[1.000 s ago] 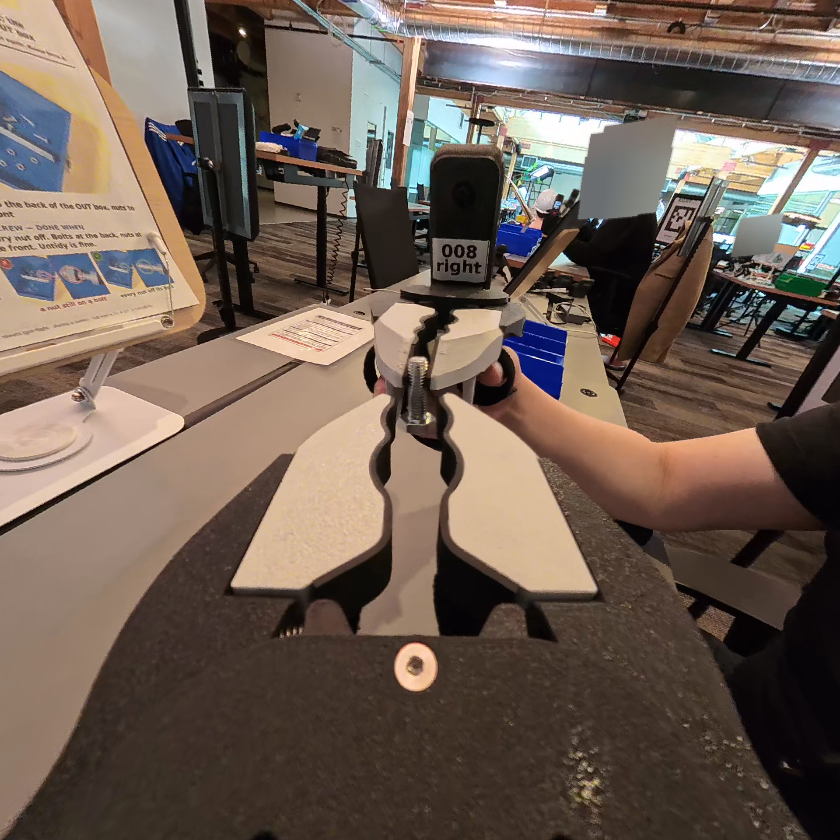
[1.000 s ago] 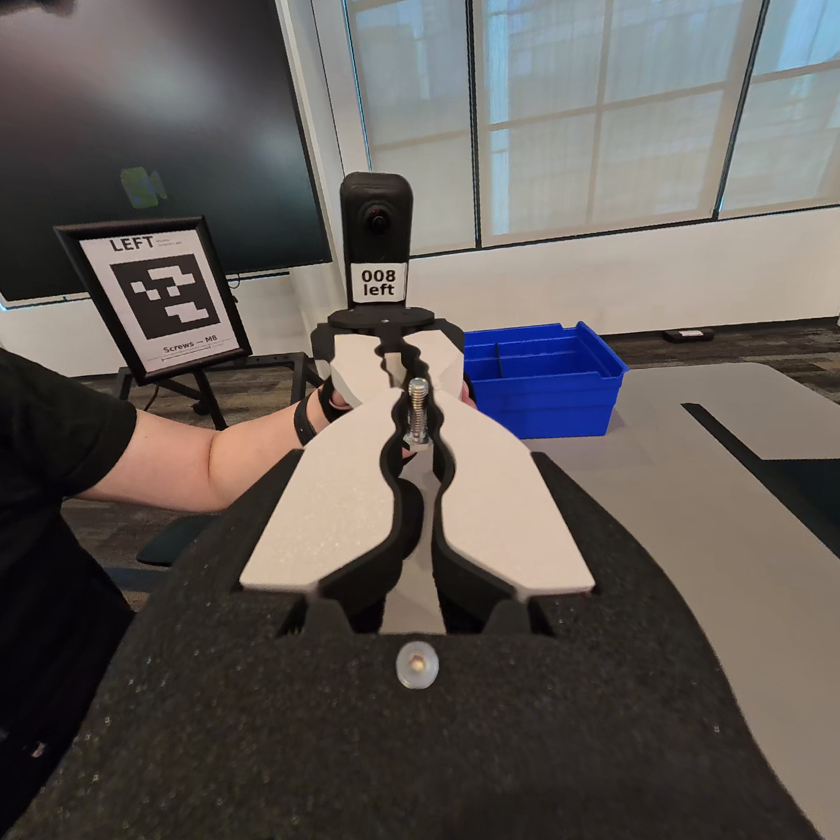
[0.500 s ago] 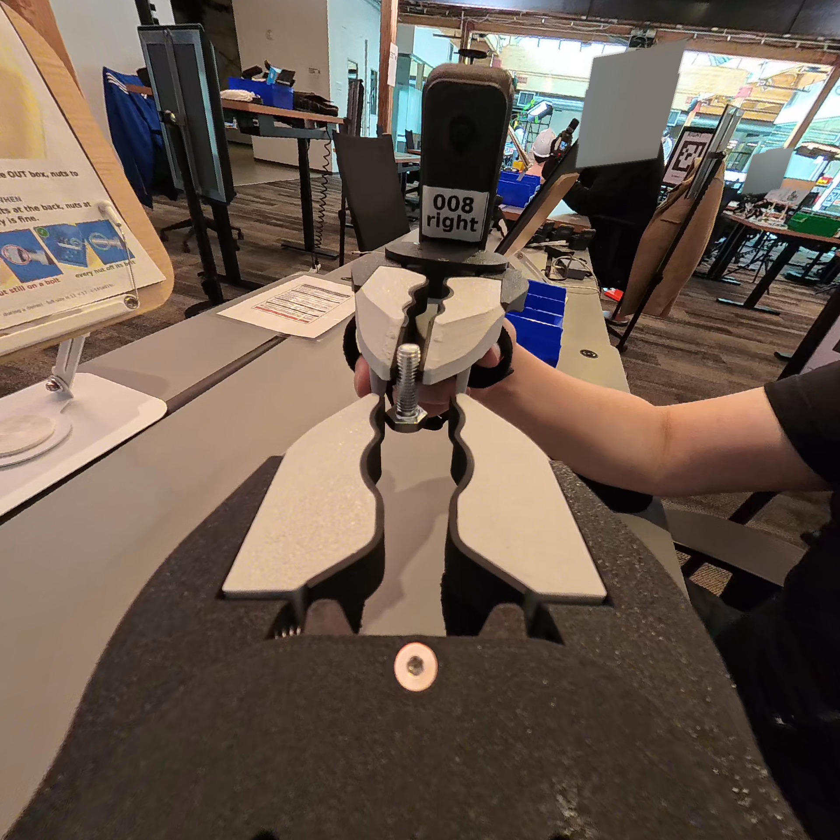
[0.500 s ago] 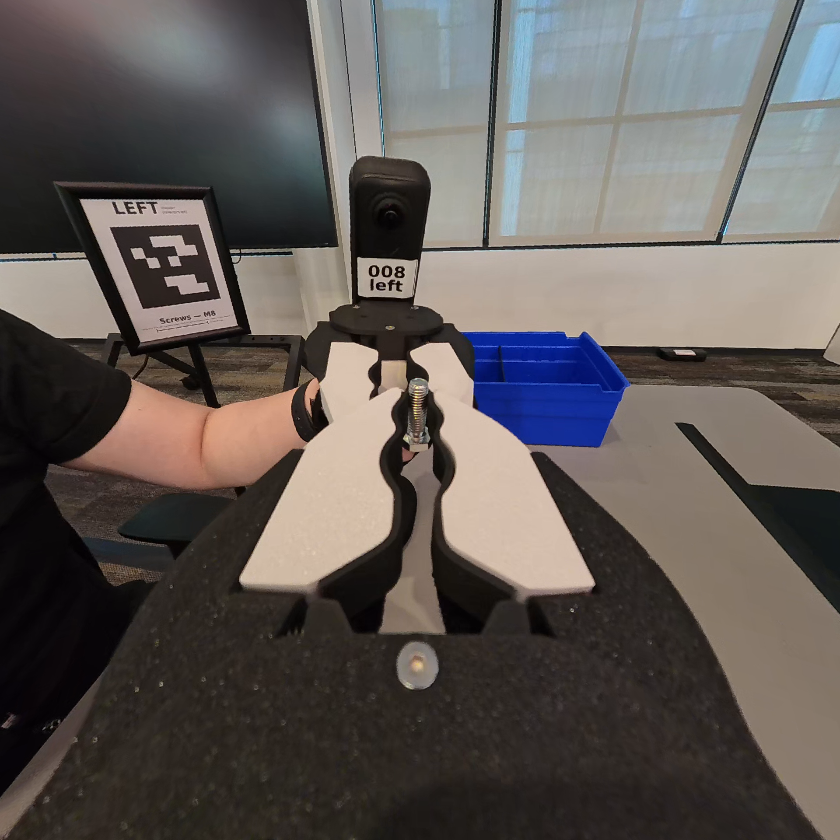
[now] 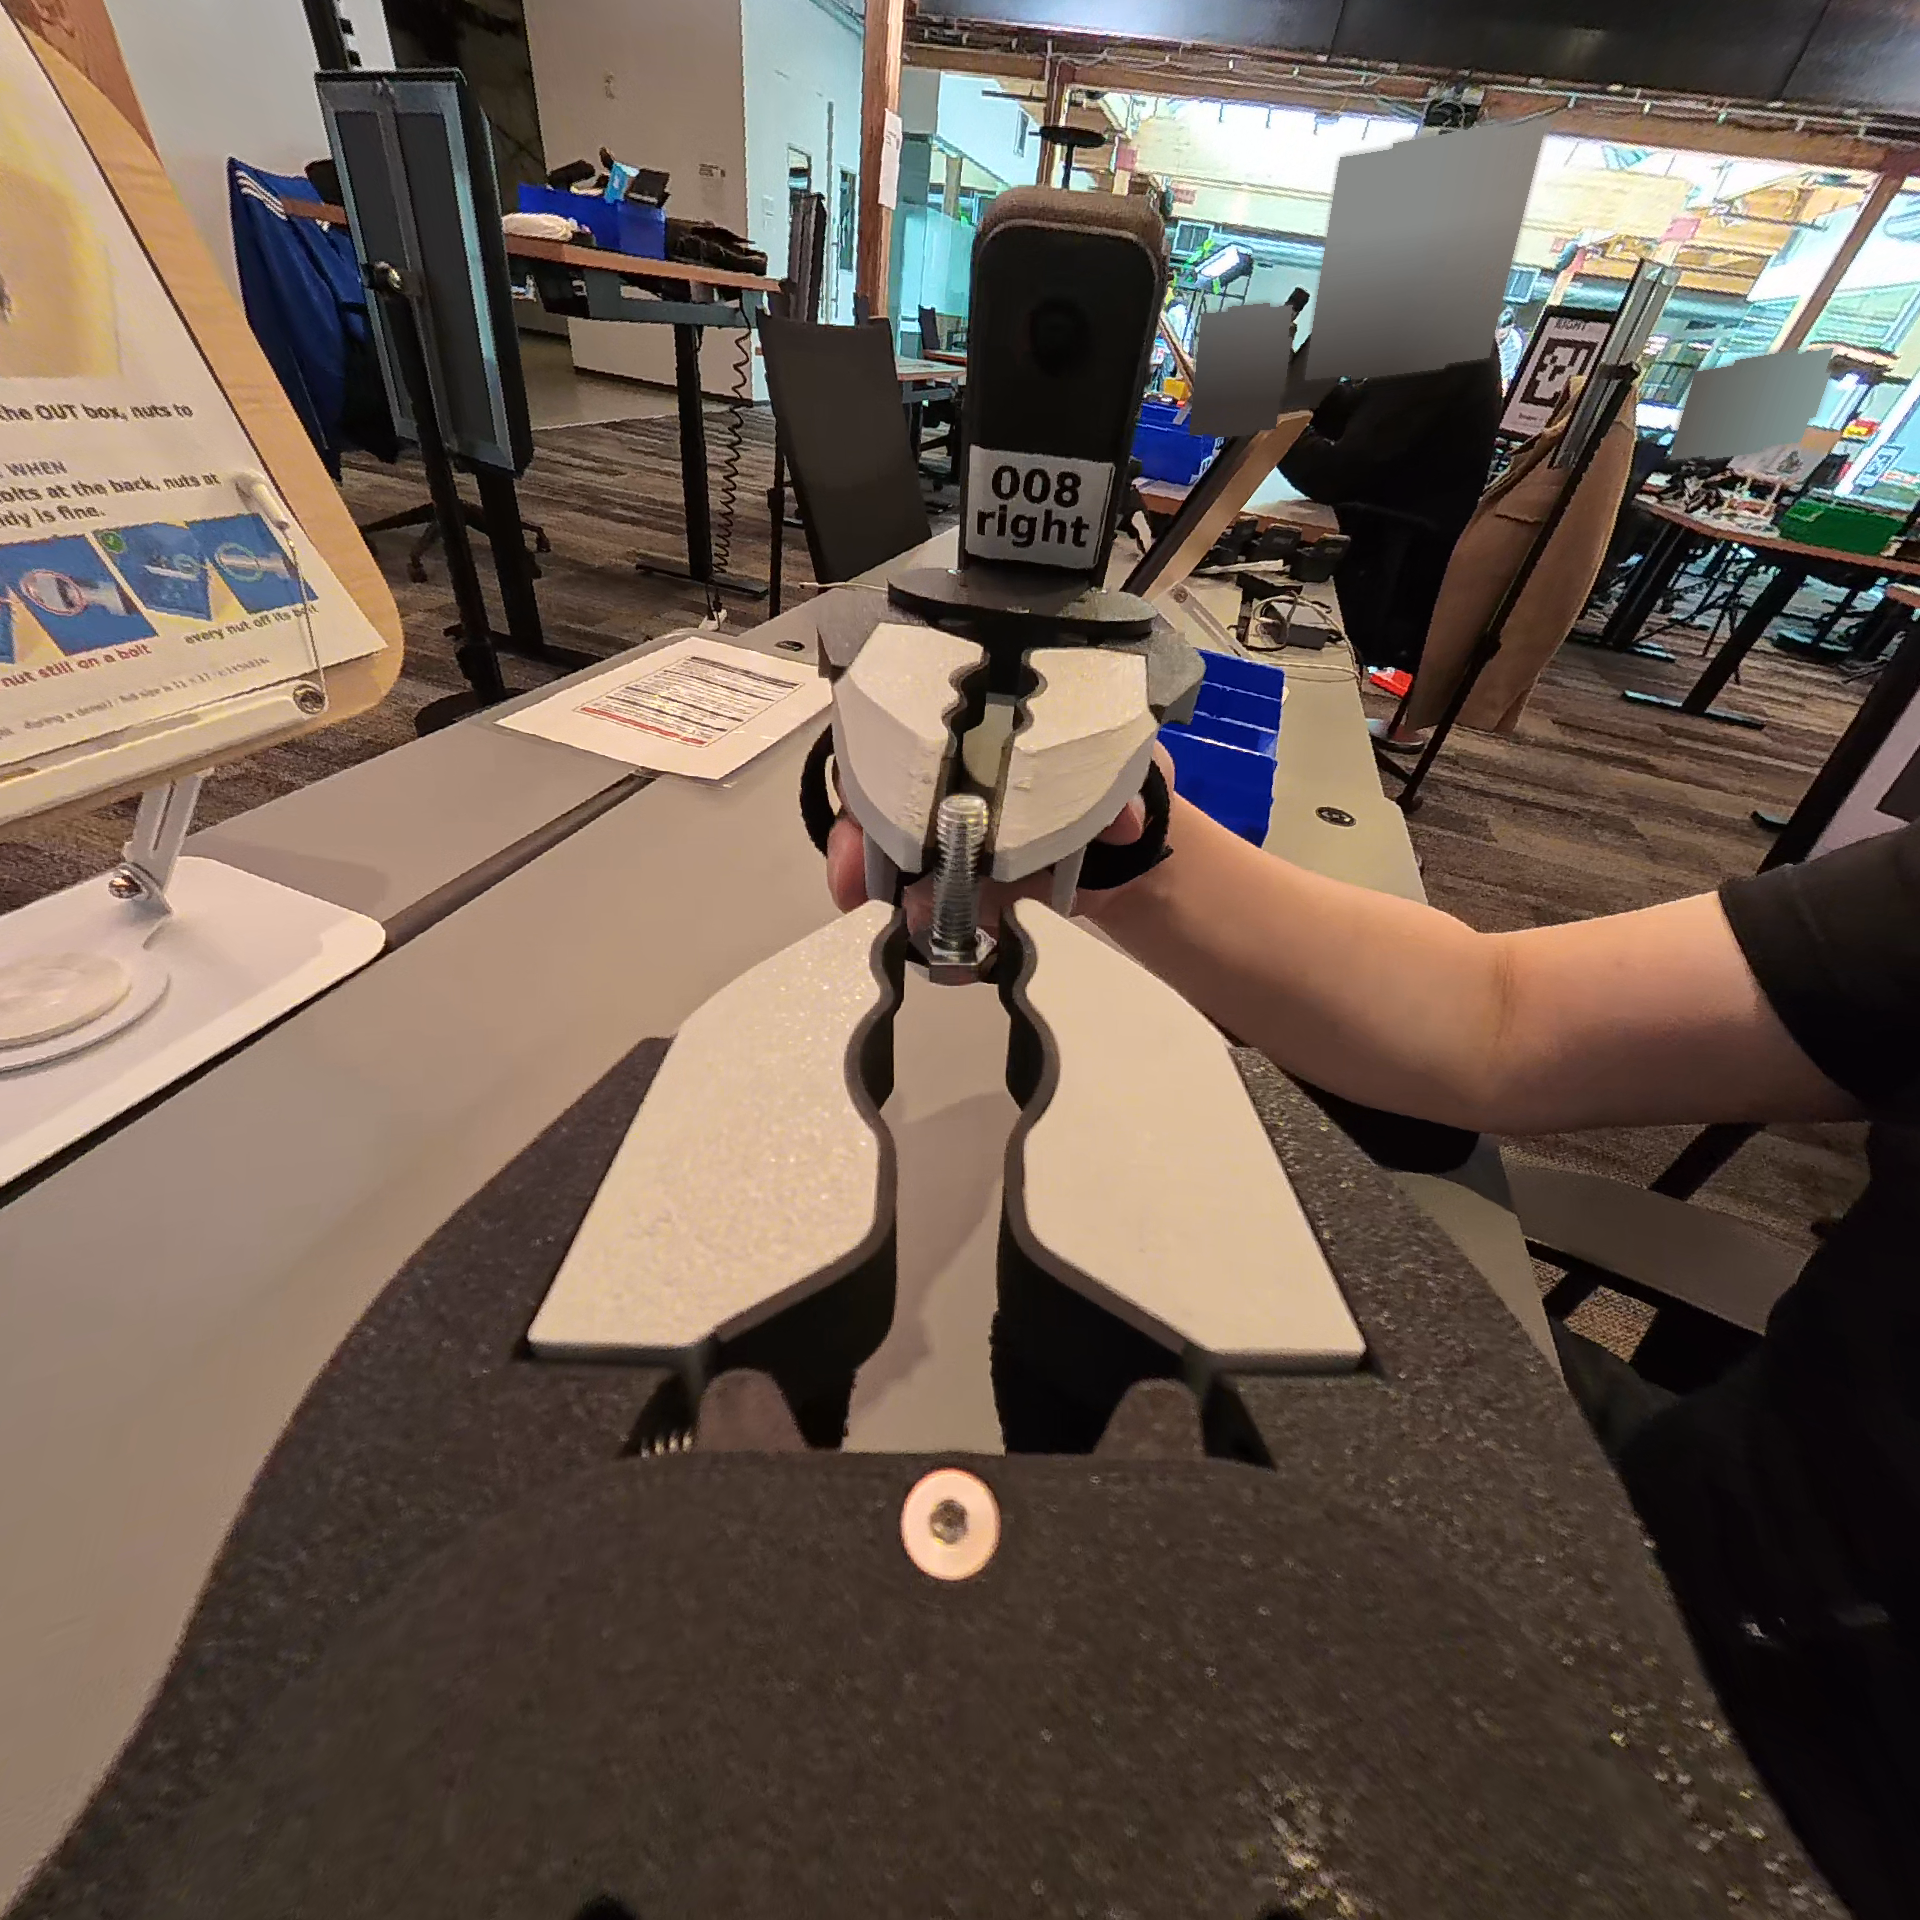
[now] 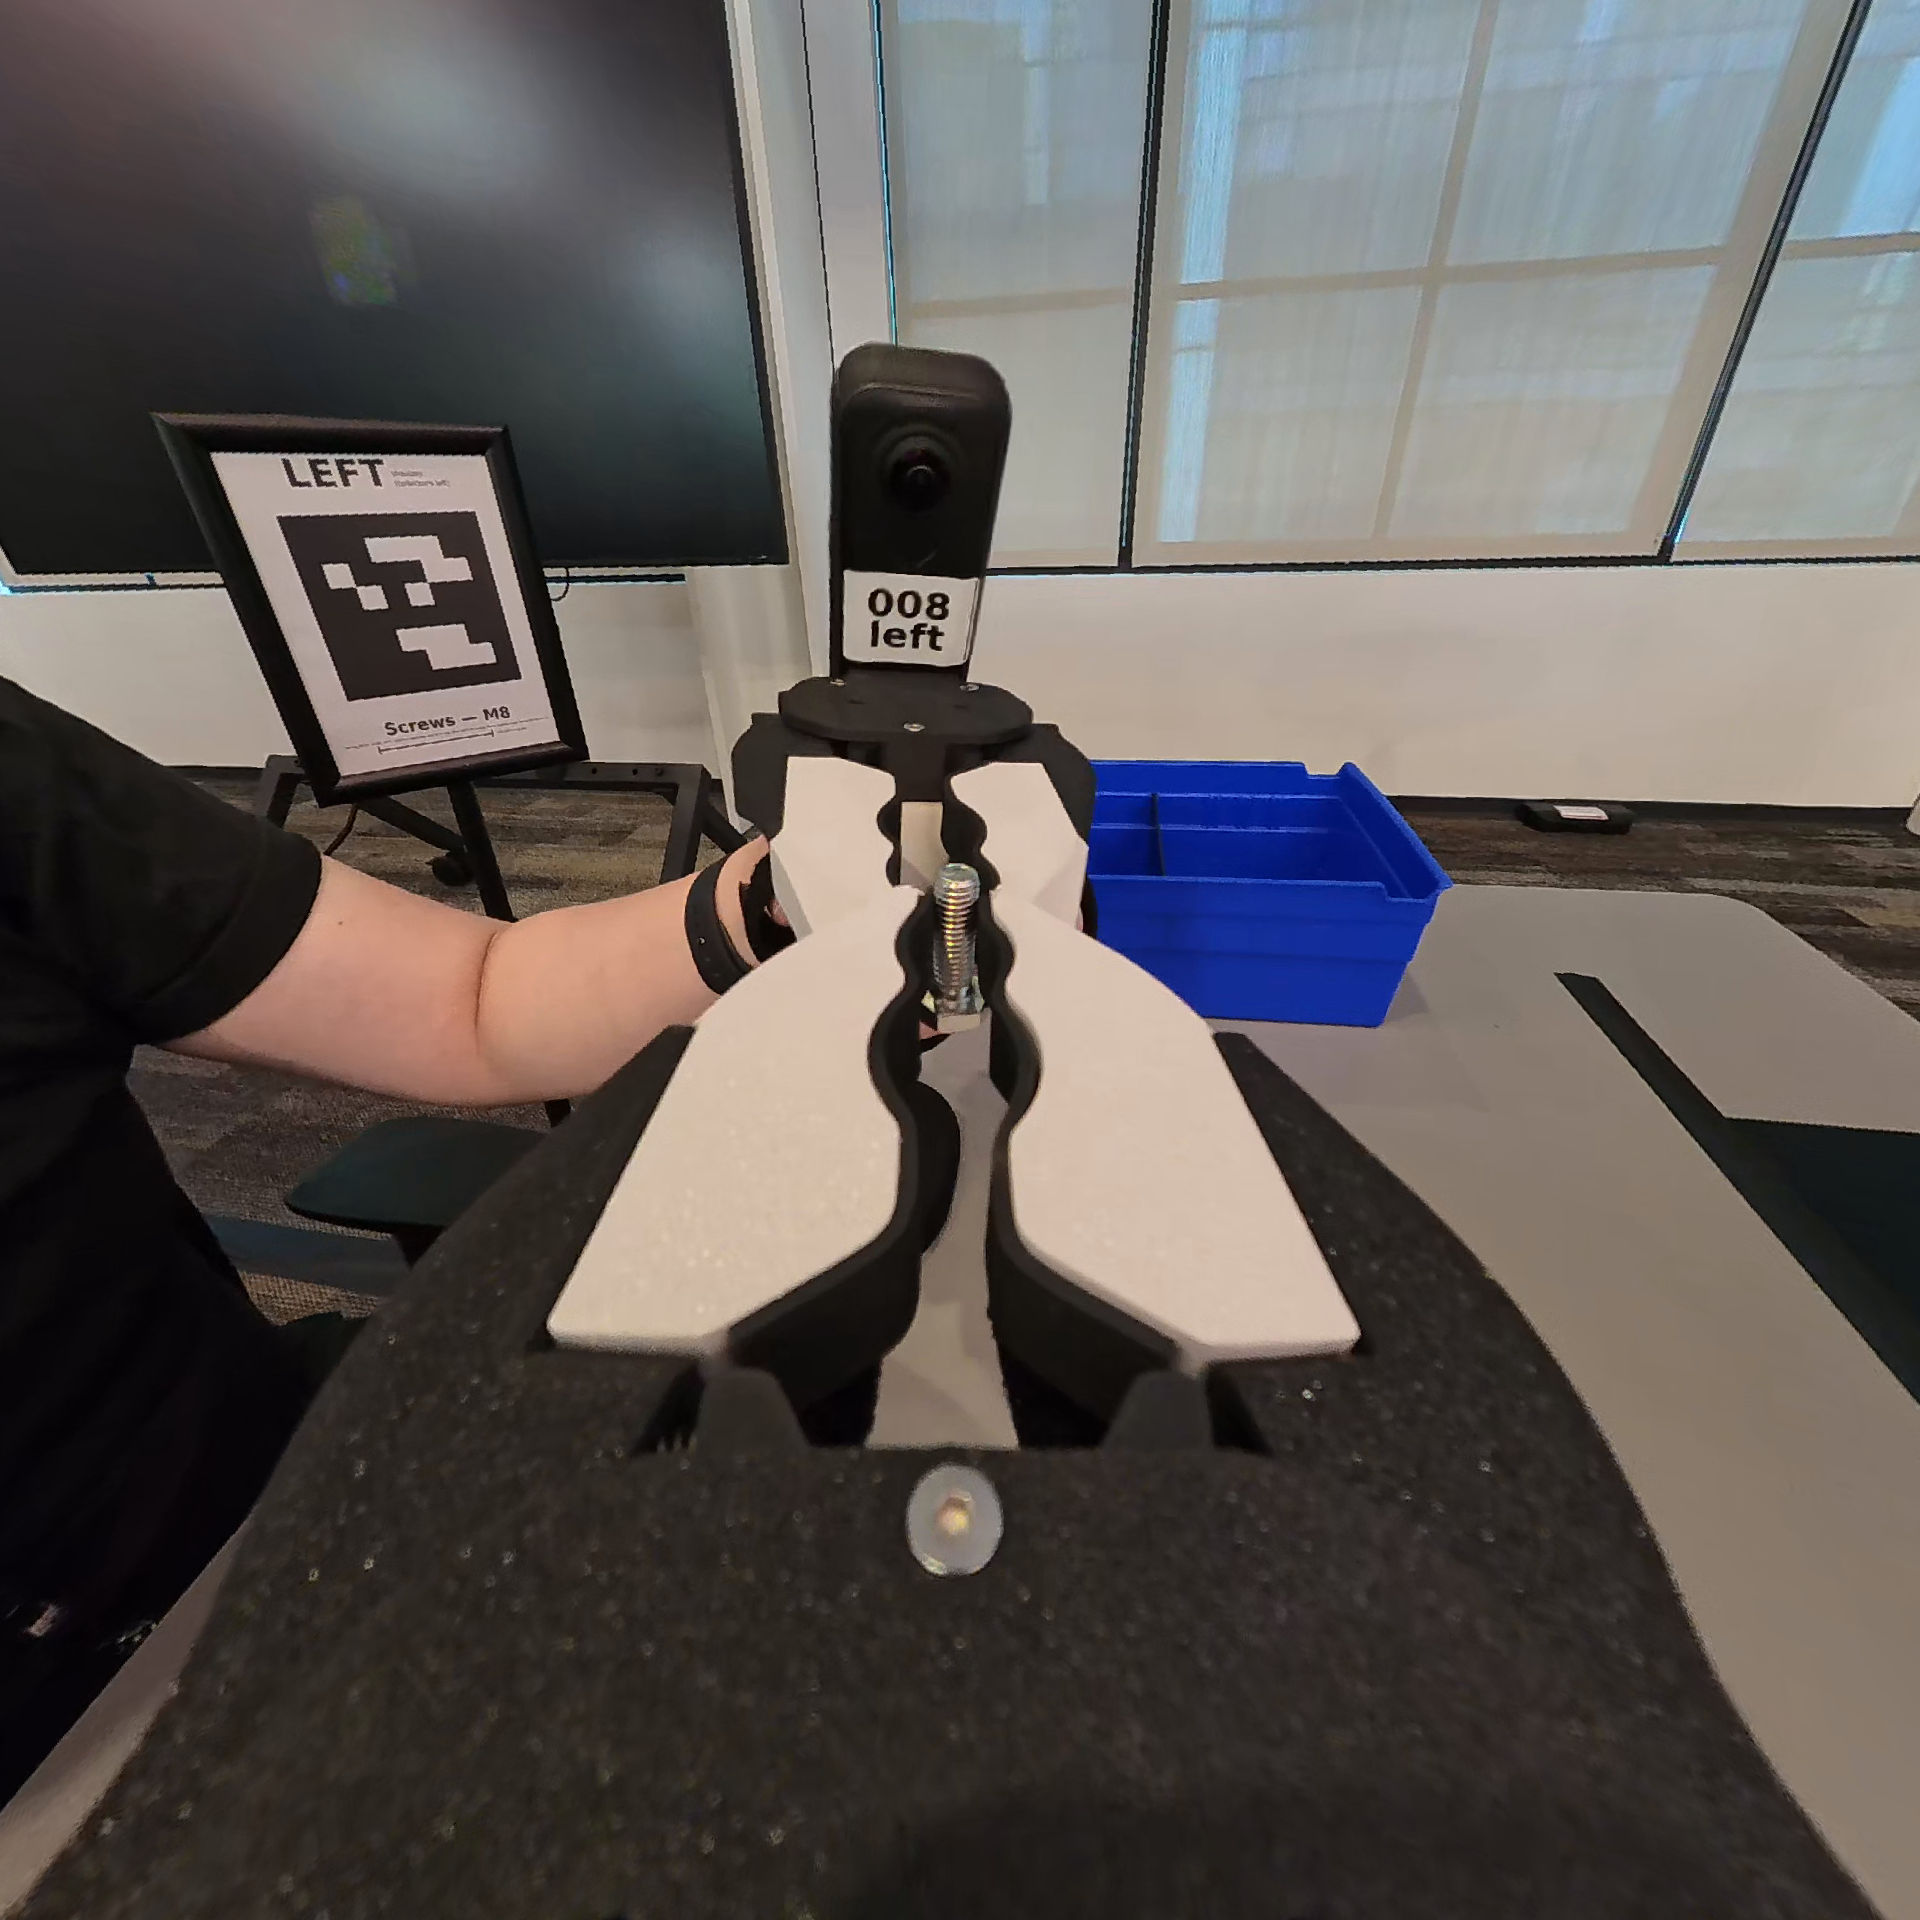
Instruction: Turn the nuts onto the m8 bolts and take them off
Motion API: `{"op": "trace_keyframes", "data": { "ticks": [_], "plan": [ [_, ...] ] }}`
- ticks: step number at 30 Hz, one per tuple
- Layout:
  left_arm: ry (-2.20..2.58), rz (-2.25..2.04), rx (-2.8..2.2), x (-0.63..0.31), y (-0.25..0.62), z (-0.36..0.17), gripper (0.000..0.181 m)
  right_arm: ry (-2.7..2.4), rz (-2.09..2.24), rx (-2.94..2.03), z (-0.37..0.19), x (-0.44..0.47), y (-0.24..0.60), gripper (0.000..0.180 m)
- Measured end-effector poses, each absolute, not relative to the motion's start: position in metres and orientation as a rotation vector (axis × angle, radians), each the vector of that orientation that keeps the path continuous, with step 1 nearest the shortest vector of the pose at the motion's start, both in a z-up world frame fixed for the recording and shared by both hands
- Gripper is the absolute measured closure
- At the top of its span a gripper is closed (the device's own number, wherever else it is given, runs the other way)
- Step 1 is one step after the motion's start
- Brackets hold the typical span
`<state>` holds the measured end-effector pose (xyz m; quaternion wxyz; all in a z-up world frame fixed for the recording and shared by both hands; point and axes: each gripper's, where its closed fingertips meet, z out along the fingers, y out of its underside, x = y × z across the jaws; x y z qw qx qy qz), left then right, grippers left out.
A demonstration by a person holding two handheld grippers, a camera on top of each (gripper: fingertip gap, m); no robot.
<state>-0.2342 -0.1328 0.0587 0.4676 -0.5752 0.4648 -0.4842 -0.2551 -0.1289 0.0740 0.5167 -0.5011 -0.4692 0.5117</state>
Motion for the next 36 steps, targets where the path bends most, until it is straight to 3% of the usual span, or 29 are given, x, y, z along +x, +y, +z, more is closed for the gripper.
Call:
{"op": "trace_keyframes", "data": {
  "ticks": [12,19,36],
  "plan": [
    [1.128,-1.237,-1.435,-0.233,-0.133,0.058,0.164,-1.129,1.225,-1.213,0.073,-0.254,-0.128,0.172],
    [1.175,-1.154,-1.438,-0.232,-0.137,0.052,0.153,-1.128,1.23,-1.181,0.079,-0.252,-0.132,0.172],
    [1.263,-1.148,-1.328,-0.218,-0.163,0.051,0.157,-1.239,1.291,-1.007,0.084,-0.248,-0.159,0.172]
  ]
}}
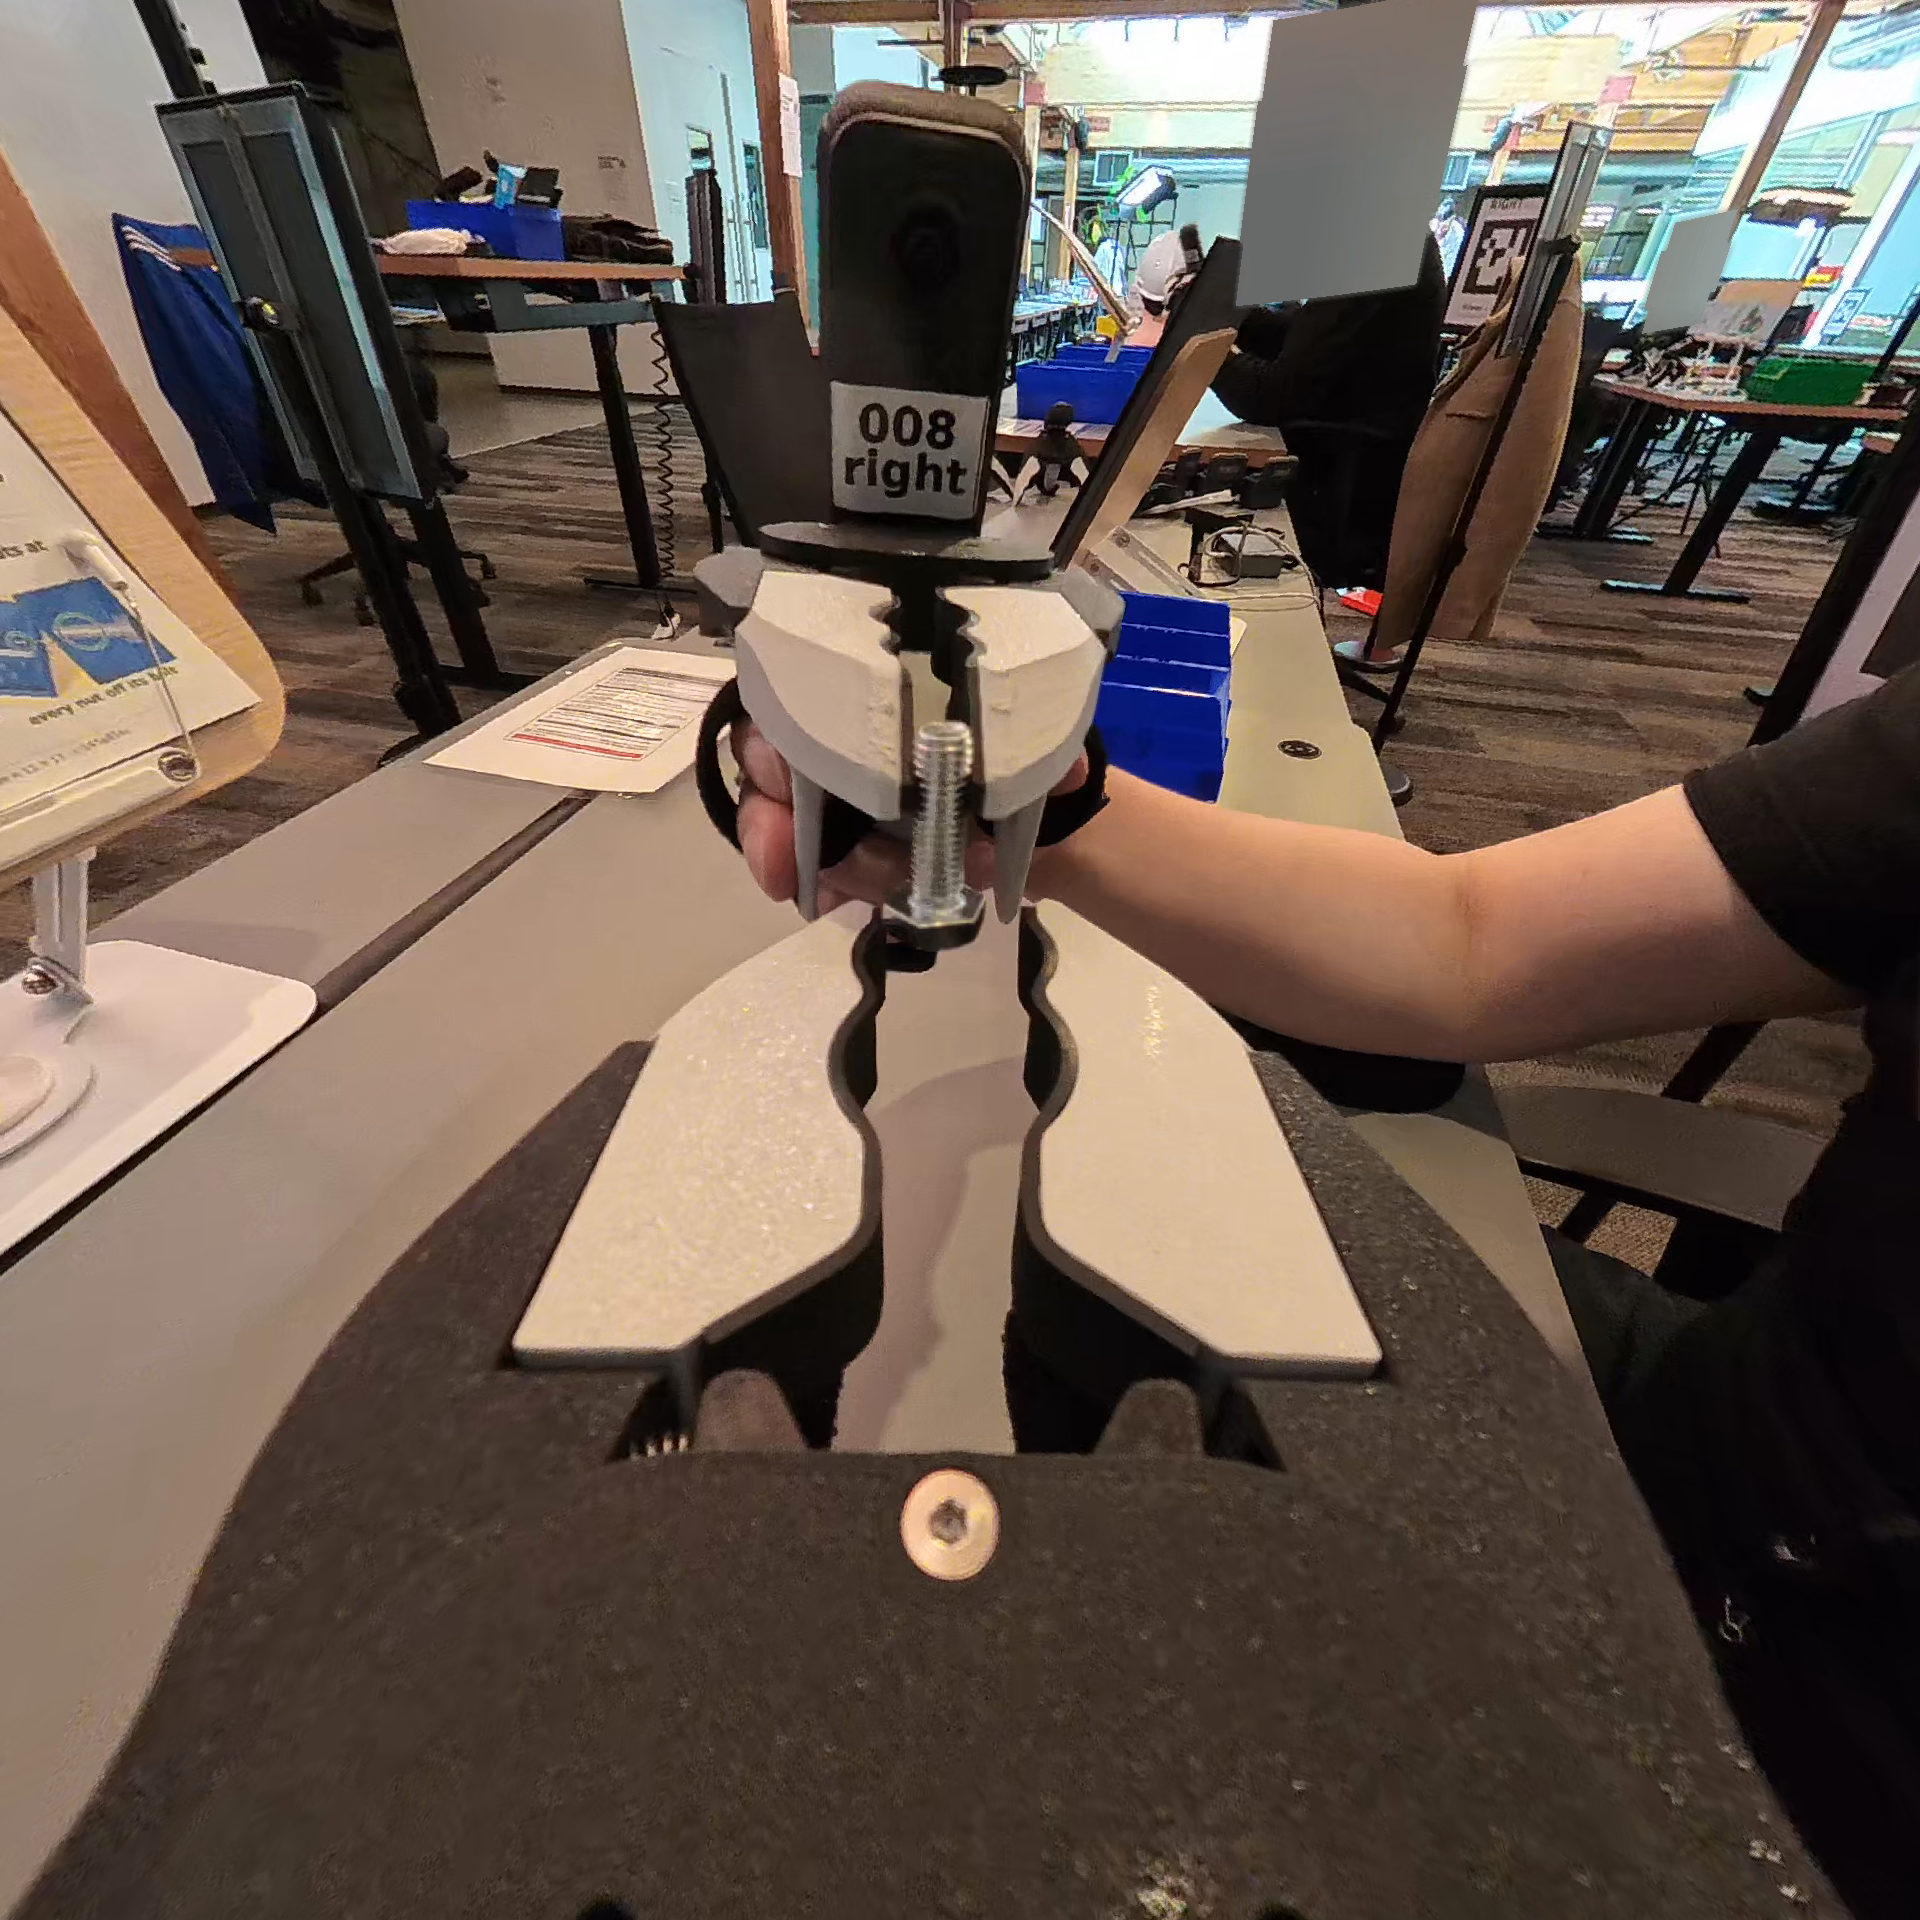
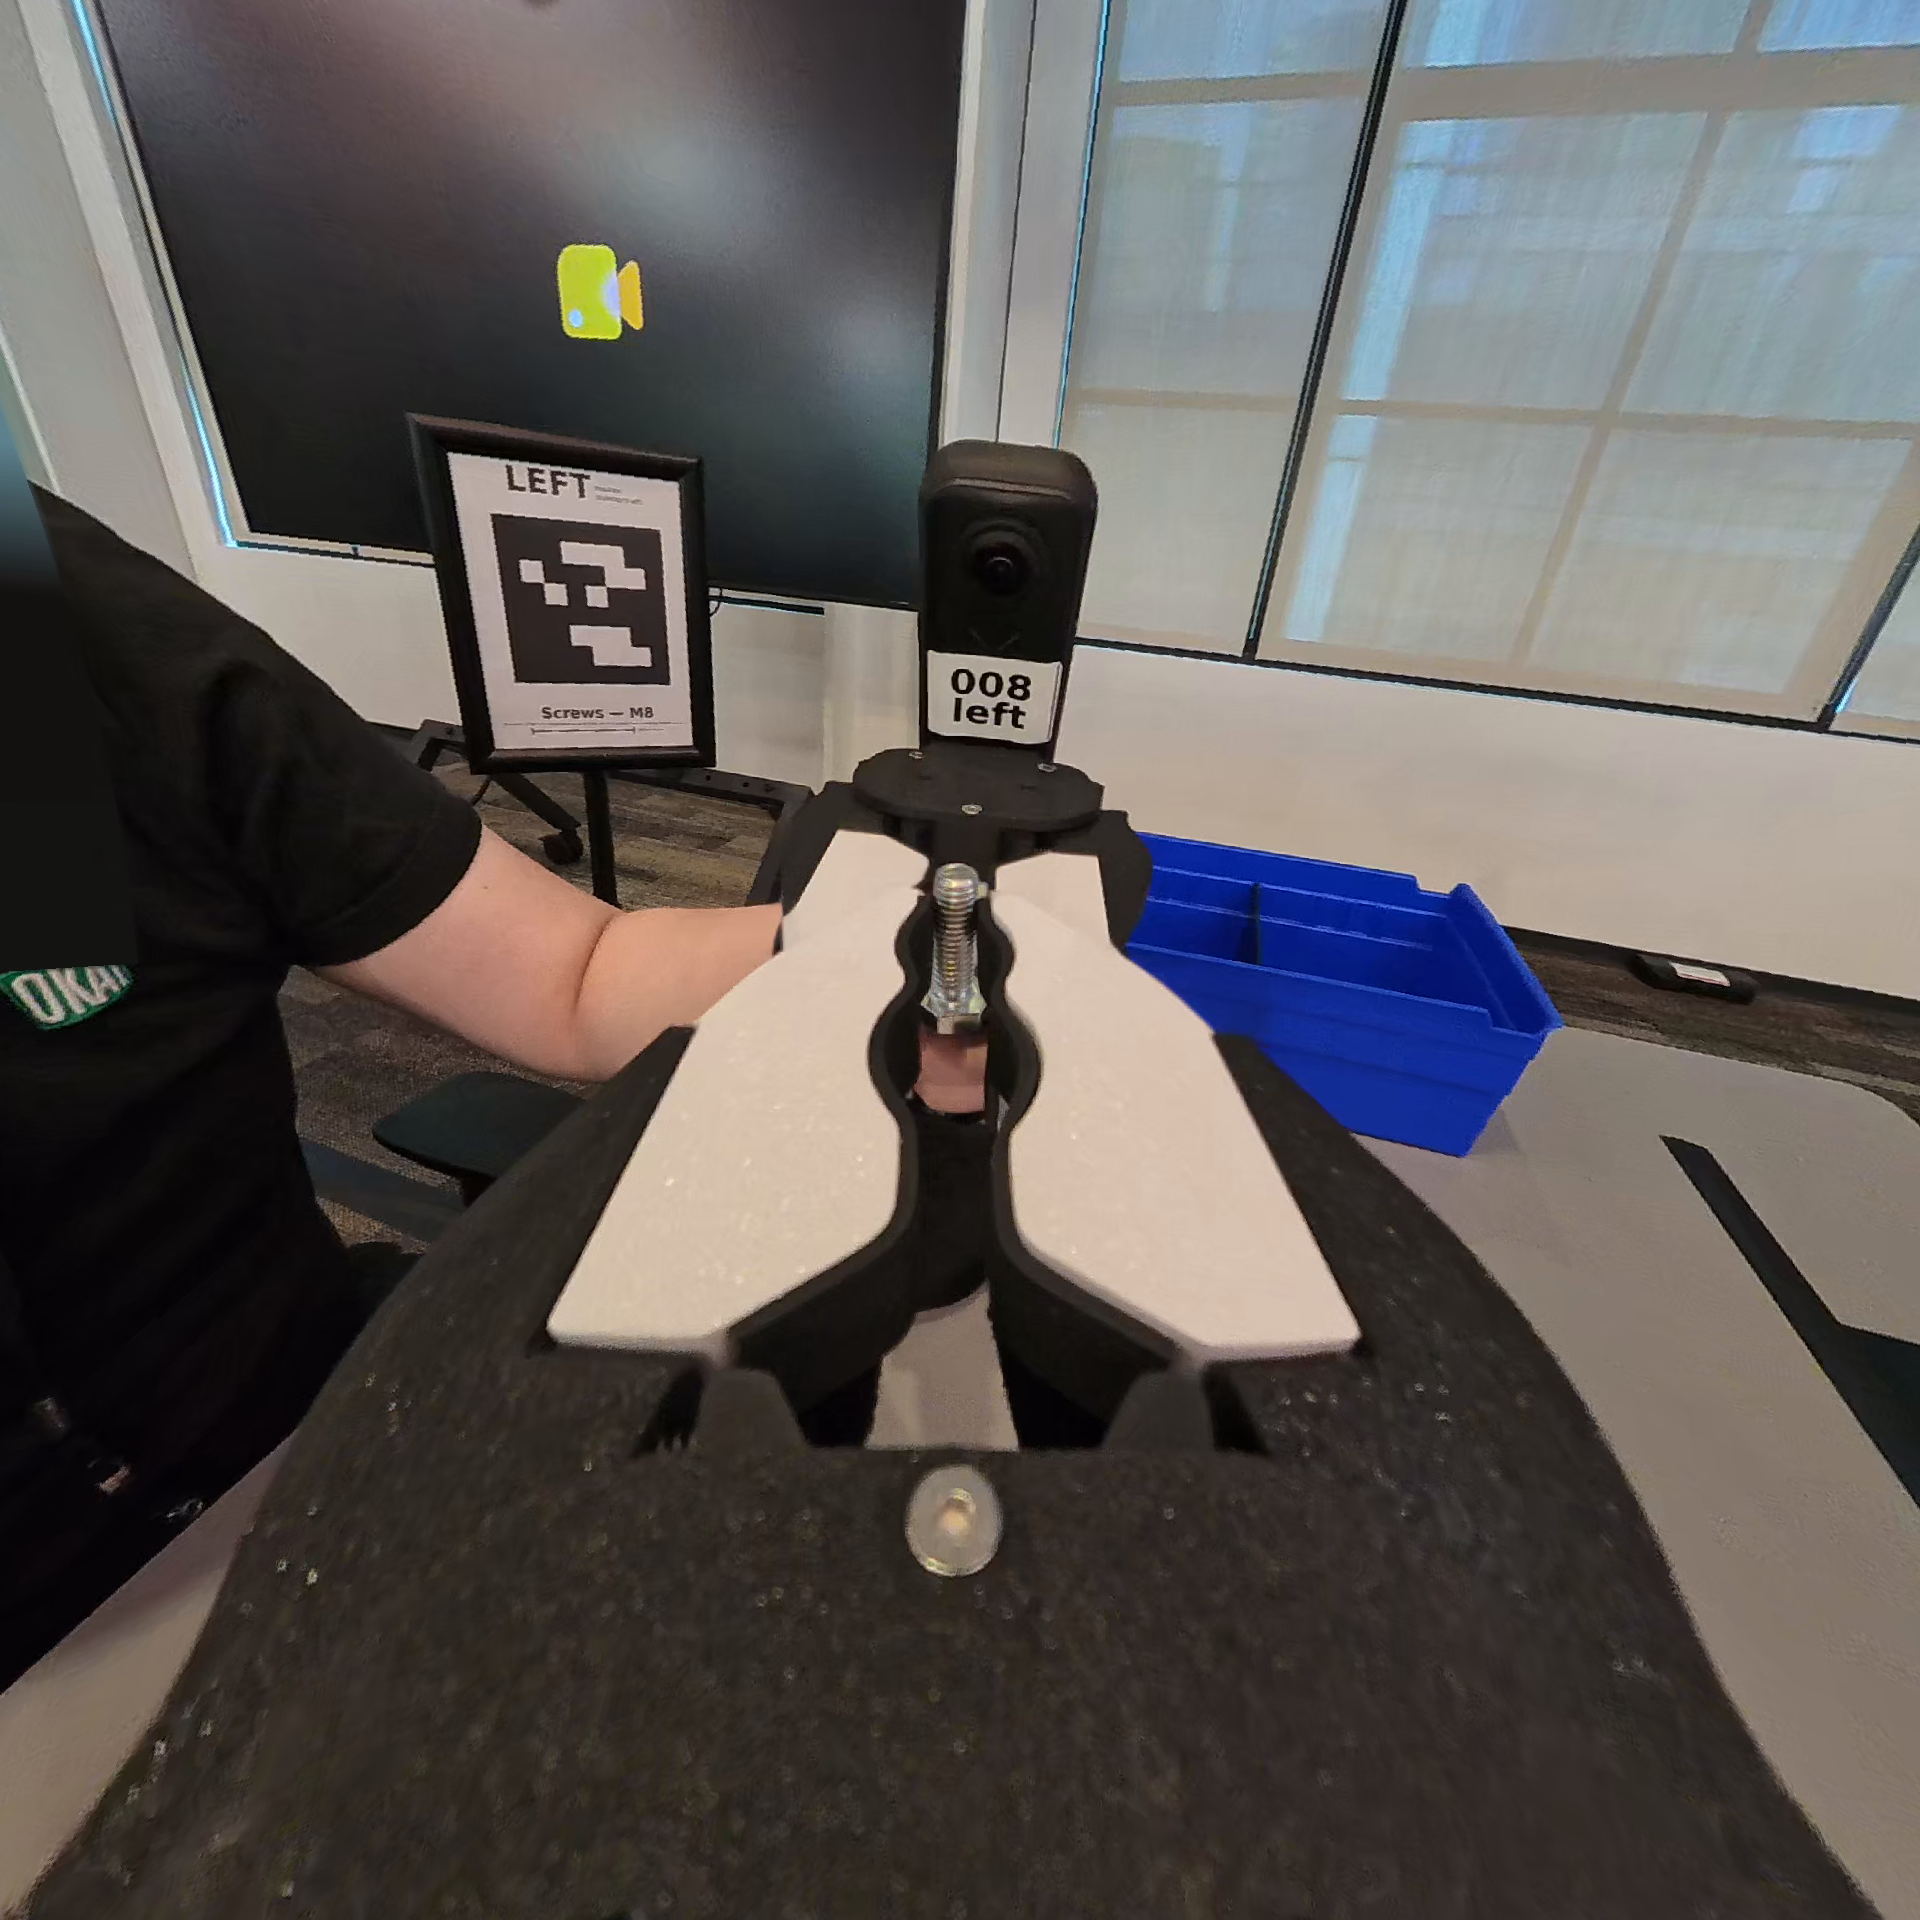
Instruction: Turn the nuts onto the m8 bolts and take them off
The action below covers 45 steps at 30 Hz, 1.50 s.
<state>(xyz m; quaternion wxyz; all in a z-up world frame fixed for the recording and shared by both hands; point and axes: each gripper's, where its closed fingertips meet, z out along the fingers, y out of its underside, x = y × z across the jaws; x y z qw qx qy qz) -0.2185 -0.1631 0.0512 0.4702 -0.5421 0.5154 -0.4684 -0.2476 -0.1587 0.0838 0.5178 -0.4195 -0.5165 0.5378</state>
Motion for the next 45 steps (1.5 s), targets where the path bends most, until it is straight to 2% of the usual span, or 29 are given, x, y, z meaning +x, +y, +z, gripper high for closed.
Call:
{"op": "trace_keyframes", "data": {
  "ticks": [20,40,45],
  "plan": [
    [1.27,-1.153,-1.315,-0.213,-0.166,0.051,0.169,-1.277,1.287,-0.993,0.08,-0.252,-0.164,0.172],
    [1.252,-1.122,-1.367,-0.212,-0.162,0.046,0.17,-1.277,1.275,-1.011,0.076,-0.251,-0.161,0.172],
    [1.242,-1.07,-1.413,-0.214,-0.154,0.038,0.17,-1.226,1.248,-1.006,0.082,-0.25,-0.157,0.161]
  ]
}}
